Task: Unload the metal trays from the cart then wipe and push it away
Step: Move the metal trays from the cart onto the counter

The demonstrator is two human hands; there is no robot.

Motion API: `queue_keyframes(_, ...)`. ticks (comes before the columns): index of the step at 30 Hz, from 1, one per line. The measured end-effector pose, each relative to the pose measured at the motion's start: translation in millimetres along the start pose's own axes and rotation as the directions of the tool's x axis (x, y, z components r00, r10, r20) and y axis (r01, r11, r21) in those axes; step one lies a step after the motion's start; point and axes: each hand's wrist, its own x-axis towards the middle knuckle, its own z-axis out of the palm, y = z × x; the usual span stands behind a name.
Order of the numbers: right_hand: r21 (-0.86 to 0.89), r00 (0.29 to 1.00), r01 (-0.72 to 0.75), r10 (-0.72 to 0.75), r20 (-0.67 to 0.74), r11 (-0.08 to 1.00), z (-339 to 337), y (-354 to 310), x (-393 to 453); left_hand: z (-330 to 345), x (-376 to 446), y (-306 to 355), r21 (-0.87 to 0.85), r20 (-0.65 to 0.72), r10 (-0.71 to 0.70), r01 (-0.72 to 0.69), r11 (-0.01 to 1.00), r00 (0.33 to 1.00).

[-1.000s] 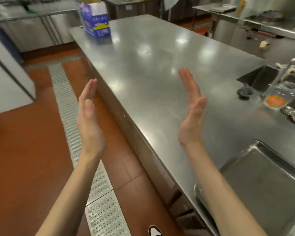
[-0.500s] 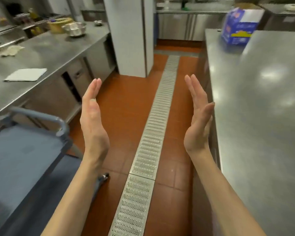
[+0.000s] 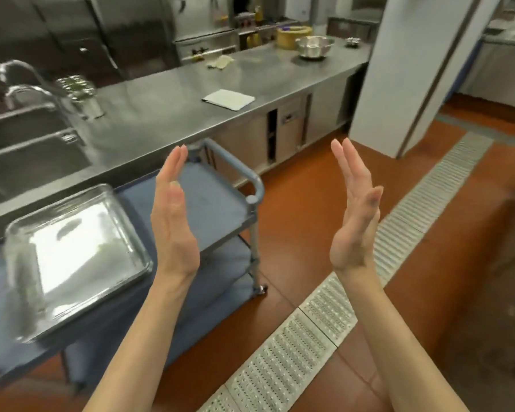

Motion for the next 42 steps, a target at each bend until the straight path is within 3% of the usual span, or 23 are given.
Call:
queue_keyframes(4, 0.031, 0.987, 0.020, -0.025, 0.161, 0.999, 74, -6, -4, -70, 6, -7, 0.092, -0.098, -0.033, 0.042, 0.995, 0.995)
queue_keyframes(18, 0.154, 0.910, -0.063, -0.007, 0.414, 0.986, 277, 24, -38, -261, 7, -44, 0.288, -0.359, -0.028, 0.139, 0.948, 0.933)
queue_keyframes(26, 0.148, 0.834, -0.126, 0.024, 0.551, 0.981, 354, 52, -43, -305, 14, -78, 0.305, -0.463, -0.059, 0.222, 0.926, 0.884)
queue_keyframes(35, 0.088, 0.784, -0.235, 0.135, 0.606, 0.968, 405, 129, -29, -324, 28, -144, 0.293, -0.586, -0.098, 0.323, 0.900, 0.804)
queue_keyframes(42, -0.039, 0.702, -0.317, 0.262, 0.662, 0.948, 427, 185, -35, -346, 21, -194, 0.273, -0.666, -0.203, 0.487, 0.829, 0.718)
